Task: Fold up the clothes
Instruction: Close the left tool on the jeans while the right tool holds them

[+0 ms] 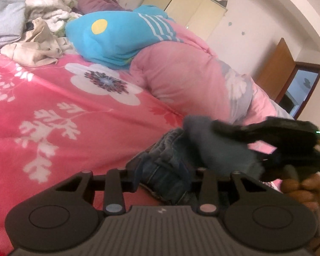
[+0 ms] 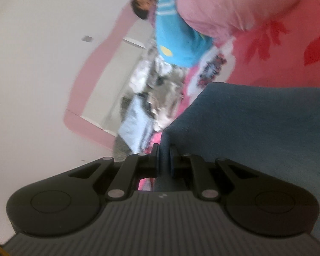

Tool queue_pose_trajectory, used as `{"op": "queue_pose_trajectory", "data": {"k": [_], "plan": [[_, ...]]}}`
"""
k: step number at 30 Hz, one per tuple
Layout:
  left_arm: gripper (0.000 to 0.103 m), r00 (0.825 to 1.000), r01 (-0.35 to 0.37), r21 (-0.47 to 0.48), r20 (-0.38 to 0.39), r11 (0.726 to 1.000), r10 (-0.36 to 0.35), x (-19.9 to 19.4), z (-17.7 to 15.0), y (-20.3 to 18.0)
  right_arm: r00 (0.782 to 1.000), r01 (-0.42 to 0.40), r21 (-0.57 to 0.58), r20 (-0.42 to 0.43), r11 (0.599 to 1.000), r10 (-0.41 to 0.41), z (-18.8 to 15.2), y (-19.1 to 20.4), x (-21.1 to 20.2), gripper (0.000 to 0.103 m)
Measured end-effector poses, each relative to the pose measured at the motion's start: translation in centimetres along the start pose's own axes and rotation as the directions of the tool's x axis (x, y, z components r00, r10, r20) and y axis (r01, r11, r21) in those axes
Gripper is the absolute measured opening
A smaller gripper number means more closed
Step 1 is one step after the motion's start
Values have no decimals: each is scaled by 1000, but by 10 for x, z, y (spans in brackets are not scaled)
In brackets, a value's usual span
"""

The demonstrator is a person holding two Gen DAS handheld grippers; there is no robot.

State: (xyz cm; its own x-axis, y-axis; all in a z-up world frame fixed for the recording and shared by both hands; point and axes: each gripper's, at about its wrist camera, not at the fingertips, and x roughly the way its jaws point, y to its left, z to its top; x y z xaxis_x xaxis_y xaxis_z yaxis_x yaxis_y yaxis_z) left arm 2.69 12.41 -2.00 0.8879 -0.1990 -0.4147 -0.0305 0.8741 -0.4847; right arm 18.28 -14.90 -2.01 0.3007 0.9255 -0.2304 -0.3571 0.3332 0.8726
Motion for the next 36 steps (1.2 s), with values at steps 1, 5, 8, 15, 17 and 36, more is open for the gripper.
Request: {"op": "queue_pose_trajectory", "data": {"k": [1, 5, 8, 15, 17, 36], "plan": [[40, 1000, 4, -4, 3, 1000, -4, -2, 0, 1, 1000, 21, 5, -11, 1000, -21, 1, -2, 8, 8], [54, 1000, 17, -44, 13, 999, -16, -16, 3, 7, 994, 86, -8, -60, 996, -87, -3, -5, 31, 8], [57, 999, 30, -87, 33, 996, -28, -26, 4, 14, 991, 112, 17, -81, 994, -110, -5, -5, 36, 13], [58, 997, 4, -201, 77, 980, 12, -37, 8, 37, 1000, 15, 22, -11, 1000, -15, -1, 17, 29, 20], [58, 997, 20, -197, 76, 980, -5, -40, 8, 37, 1000, -4, -2, 23, 1000, 4, -3, 27, 19, 21], [54, 993, 110, -134, -29, 985, -114, -15, -6, 9, 956, 246, -116, 194, 962, -221, 1, 7, -79, 30]]}}
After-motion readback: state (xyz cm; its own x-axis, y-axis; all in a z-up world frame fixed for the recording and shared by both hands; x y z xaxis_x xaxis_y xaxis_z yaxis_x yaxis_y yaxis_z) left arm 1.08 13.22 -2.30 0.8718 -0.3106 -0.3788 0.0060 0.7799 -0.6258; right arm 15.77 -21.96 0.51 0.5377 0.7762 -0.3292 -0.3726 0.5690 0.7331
